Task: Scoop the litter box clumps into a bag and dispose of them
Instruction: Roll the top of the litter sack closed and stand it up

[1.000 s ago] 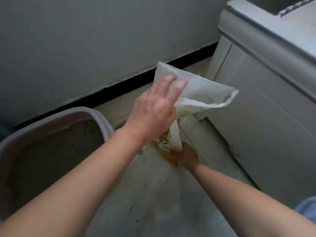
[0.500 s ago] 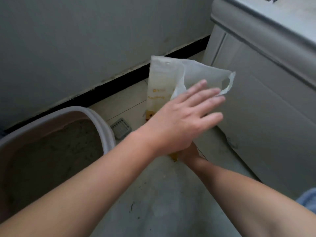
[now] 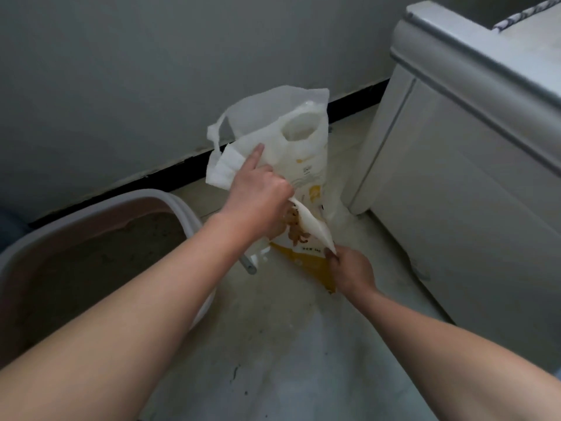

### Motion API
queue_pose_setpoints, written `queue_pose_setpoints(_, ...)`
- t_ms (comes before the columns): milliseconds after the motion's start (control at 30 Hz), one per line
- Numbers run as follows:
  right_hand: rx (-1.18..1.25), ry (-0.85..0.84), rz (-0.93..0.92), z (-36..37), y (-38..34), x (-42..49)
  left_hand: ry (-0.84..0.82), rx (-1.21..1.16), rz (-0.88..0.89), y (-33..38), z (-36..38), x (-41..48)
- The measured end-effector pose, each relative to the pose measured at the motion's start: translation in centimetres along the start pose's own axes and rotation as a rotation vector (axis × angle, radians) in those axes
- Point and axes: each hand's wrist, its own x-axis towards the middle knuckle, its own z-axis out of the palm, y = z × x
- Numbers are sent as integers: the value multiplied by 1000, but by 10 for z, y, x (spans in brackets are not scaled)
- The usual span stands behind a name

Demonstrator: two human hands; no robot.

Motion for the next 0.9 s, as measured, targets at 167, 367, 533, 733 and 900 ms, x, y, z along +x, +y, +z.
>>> queue_pose_setpoints(167, 176, -51, 20, 4, 5, 1, 144, -41, -1, 15, -3, 9)
queue_pose_setpoints(367, 244, -51, -58, 4, 5, 0, 343, -72, -143, -2, -27, 22)
queue_pose_setpoints(533, 131, 84, -79, -20, -18, 17, 373, -149, -329, -35, -38, 3)
queue_pose_setpoints(733, -25, 75, -212, -61, -62, 28, 400, -281, -532, -75, -43, -38)
queue_pose_setpoints(900, -156, 121, -417, -103, -119, 26, 496, -573, -780, -112, -56, -87)
